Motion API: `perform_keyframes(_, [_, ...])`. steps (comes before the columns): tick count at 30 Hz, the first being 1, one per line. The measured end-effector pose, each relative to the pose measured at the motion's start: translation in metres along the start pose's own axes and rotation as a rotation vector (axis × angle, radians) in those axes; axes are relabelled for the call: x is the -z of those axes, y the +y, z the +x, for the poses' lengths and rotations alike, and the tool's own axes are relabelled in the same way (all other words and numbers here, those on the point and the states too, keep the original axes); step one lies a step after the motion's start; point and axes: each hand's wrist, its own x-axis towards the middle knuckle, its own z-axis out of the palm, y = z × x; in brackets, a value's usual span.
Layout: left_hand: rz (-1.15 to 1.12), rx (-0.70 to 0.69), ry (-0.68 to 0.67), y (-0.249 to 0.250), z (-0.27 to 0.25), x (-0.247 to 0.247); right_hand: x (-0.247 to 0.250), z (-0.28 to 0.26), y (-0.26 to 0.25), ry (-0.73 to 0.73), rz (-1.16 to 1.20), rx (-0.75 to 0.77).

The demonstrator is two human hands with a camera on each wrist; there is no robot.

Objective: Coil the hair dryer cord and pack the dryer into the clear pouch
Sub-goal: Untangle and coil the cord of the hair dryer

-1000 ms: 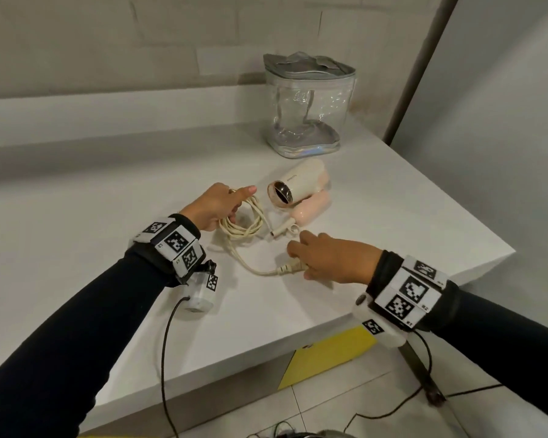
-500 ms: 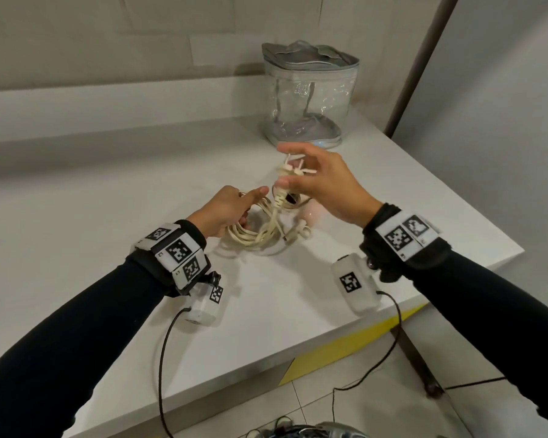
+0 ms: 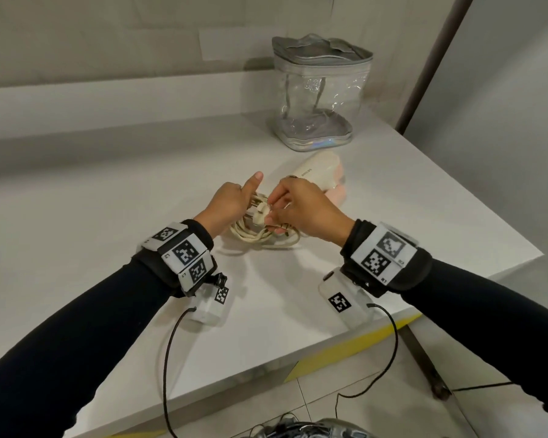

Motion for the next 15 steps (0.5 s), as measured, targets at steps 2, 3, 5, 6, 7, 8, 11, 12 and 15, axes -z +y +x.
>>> perform_keyframes(2, [0.05, -0.021, 0.036, 0.002, -0.001, -0.001, -0.004, 0.0, -0.002, 0.039, -0.086, -0.006])
perform_keyframes(3, [0.08, -0.041, 0.054, 0.004, -0.003, -0.001, -0.005, -0.001, -0.003, 0.049, -0.113, 0.005])
perform_keyframes(5, [0.171, -0.082, 0.097, 0.007, -0.006, -0.001, -0.008, 0.002, -0.005, 0.066, -0.2, 0.06])
perform_keyframes(6, [0.228, -0.103, 0.122, 0.009, -0.009, -0.002, -0.01, 0.003, -0.005, 0.067, -0.234, 0.097])
perform_keyframes(7, [0.281, -0.12, 0.144, 0.011, -0.01, -0.004, -0.012, 0.004, -0.005, 0.066, -0.258, 0.132])
perform_keyframes(8, [0.318, -0.128, 0.162, 0.012, -0.011, -0.005, -0.015, 0.005, -0.004, 0.065, -0.287, 0.173])
perform_keyframes(11, [0.271, -0.091, 0.152, 0.012, -0.012, -0.003, -0.024, 0.006, -0.001, 0.088, -0.344, 0.234])
perform_keyframes(12, [0.218, -0.086, 0.134, 0.012, -0.012, -0.002, -0.026, 0.007, 0.001, 0.114, -0.345, 0.243])
perform_keyframes(15, [0.042, -0.123, 0.094, 0.013, -0.015, 0.002, -0.022, 0.014, 0.007, 0.225, -0.358, 0.203])
